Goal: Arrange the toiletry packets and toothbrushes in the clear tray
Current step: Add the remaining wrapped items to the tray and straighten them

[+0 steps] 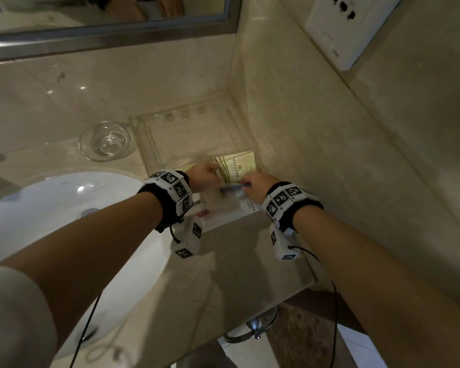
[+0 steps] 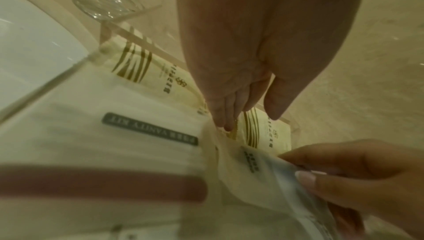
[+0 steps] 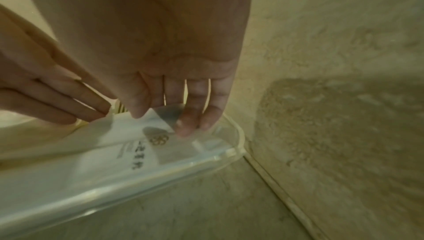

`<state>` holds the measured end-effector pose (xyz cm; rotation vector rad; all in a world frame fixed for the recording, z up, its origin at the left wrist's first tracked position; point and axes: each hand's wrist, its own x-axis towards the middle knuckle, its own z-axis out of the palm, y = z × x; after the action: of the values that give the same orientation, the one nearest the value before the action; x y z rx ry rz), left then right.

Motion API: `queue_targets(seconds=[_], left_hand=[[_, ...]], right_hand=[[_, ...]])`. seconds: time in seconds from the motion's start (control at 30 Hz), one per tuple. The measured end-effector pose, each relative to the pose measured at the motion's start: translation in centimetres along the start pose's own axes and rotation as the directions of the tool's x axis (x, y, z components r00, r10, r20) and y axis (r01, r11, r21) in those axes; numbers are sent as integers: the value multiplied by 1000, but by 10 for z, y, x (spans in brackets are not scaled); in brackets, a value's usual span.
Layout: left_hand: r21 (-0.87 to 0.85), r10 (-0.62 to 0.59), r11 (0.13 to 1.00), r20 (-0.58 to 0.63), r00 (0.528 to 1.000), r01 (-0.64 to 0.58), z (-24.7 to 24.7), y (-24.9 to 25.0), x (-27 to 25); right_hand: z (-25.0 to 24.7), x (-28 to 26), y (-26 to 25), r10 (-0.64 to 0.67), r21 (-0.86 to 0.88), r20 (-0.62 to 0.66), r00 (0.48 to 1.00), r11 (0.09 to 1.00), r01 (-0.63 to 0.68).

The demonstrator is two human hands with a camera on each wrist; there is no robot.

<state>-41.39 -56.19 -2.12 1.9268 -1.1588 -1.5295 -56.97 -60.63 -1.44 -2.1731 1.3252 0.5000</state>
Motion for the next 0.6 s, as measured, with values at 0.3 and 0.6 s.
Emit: queue_targets(seconds=[0.3,0.6], left_hand=[[-22,-29,999,6,1000,29,3,5,-7],[-33,-37,999,-73,997,35,1,11,-12]], right_hand=[[0,-7,4,-30,50,-58,998,998,33],[-4,-5,2,30,44,-177,984,999,-22]])
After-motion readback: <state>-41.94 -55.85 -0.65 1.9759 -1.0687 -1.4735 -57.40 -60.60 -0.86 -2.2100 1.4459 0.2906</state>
